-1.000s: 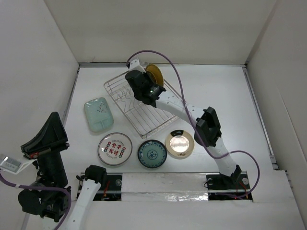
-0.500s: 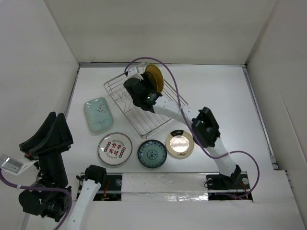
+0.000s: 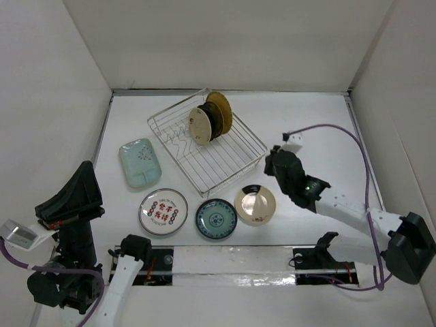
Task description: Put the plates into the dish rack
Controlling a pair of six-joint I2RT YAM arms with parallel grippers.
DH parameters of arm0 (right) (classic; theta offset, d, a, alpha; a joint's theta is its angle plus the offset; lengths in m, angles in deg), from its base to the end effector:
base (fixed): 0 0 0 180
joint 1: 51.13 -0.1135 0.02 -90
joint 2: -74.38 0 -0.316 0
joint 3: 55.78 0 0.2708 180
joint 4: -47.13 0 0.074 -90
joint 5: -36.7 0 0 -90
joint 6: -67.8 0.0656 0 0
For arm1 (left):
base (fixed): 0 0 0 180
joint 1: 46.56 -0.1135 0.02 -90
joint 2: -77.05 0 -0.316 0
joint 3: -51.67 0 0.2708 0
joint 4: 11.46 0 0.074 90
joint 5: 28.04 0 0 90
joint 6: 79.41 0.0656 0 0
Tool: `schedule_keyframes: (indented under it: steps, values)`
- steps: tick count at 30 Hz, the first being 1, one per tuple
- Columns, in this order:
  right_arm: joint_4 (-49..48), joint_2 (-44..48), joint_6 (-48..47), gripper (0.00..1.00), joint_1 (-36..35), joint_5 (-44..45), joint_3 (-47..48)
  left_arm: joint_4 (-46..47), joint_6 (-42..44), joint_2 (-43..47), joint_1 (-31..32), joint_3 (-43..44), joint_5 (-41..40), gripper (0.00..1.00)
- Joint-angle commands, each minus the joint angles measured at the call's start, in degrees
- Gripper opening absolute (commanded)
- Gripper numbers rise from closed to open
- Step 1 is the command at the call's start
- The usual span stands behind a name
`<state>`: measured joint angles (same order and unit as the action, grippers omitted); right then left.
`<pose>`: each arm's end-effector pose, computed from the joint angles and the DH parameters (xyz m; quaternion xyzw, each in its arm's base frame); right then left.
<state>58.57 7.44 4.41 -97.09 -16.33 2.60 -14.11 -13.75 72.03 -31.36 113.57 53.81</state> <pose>0.2249 0.1759 0.3207 0.0487 0.7964 0.1126 0.5922 -0.0609 0.0262 0.4807 -0.0918 0.3000 -0.3005 0.9007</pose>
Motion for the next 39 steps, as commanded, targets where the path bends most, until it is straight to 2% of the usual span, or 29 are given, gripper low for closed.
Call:
schedule_keyframes:
  steps: [1,2,4,6,8,10,13,15,16,17,18,19,20,22,25,27,30,34,36,37,39]
  values:
    - [5.41,7.39,16.45,0.17,4.45,-11.45,-13.3,3.65,0.78,-0.08,-0.26,-0.06,3.13,0.0]
    - [6.71,9.26,18.72,0.39,5.34,-16.27,-15.59,3.65,0.87,-0.08,-0.26,-0.06,3.22,0.0]
    - [8.82,12.86,20.75,0.6,6.75,-22.61,-20.52,3.91,0.87,0.01,-0.26,-0.15,3.48,0.0]
    - [10.59,13.58,22.34,0.64,7.63,-25.27,-22.55,4.0,0.87,-0.08,-0.26,-0.23,3.57,0.02]
    - [11.03,12.89,23.83,0.65,9.03,-28.51,-25.18,4.08,0.78,0.01,-0.26,-0.32,3.92,0.11]
    - [10.16,11.05,24.45,0.65,10.09,-30.63,-27.29,4.26,1.04,-0.08,-0.26,-0.32,4.45,0.16]
    - [6.65,6.39,22.52,0.6,10.62,-36.52,-27.13,4.17,1.13,0.01,-0.26,-0.32,4.63,0.22]
    - [6.11,2.28,21.56,0.52,10.62,-38.55,-25.99,4.26,1.48,0.01,-0.26,-0.32,4.63,0.24]
    - [5.94,0.86,21.38,0.45,10.62,-38.9,-25.64,4.09,1.57,0.09,-0.26,-0.24,4.45,0.25]
    - [6.2,-0.29,21.73,0.24,10.62,-38.82,-24.76,4.0,1.66,0.01,-0.26,-0.23,4.36,0.25]
    - [6.64,-1.26,22.25,0.13,10.1,-38.21,-24.23,4.0,1.75,0.01,-0.26,-0.32,4.28,0.25]
    - [7.42,-1.01,22.95,0.03,9.57,-37.33,-23.7,4.0,1.75,0.01,-0.26,-0.24,4.19,0.26]
    - [9.61,-0.39,23.66,0.0,9.57,-33.23,-23.26,3.91,1.84,0.01,-0.26,-0.23,4.1,0.26]
    - [13.82,2.32,23.66,0.0,9.57,-29.61,-20.63,3.82,1.92,0.01,-0.26,-0.15,3.75,0.27]
    - [25.85,7.15,23.31,0.0,9.04,-20.56,-15.38,3.73,2.19,0.27,-0.26,-0.15,3.4,0.28]
    - [33.07,16.09,23.49,0.0,7.55,-15.46,-11.33,3.65,2.19,0.27,-0.26,-0.15,3.31,0.28]
    - [41.69,21.31,23.93,0.0,6.15,-9.91,-6.05,3.74,2.01,0.27,-0.26,-0.23,3.57,0.28]
    - [44.43,22.12,18.58,0.0,3.95,-8.76,4.58,3.91,1.84,0.27,-0.26,-0.32,3.75,0.28]
    - [41.03,17.49,11.4,0.0,2.11,-7.19,12.05,4.0,1.75,0.27,-0.26,-0.32,3.75,0.28]
    - [41.01,15.28,11.36,0.0,1.4,-7.18,14.42,4.0,1.75,0.18,-0.26,-0.32,3.75,0.28]
    - [35.31,9.58,3.91,0.0,0.78,-4.72,21.95,4.0,1.66,0.27,-0.26,-0.32,3.75,0.28]
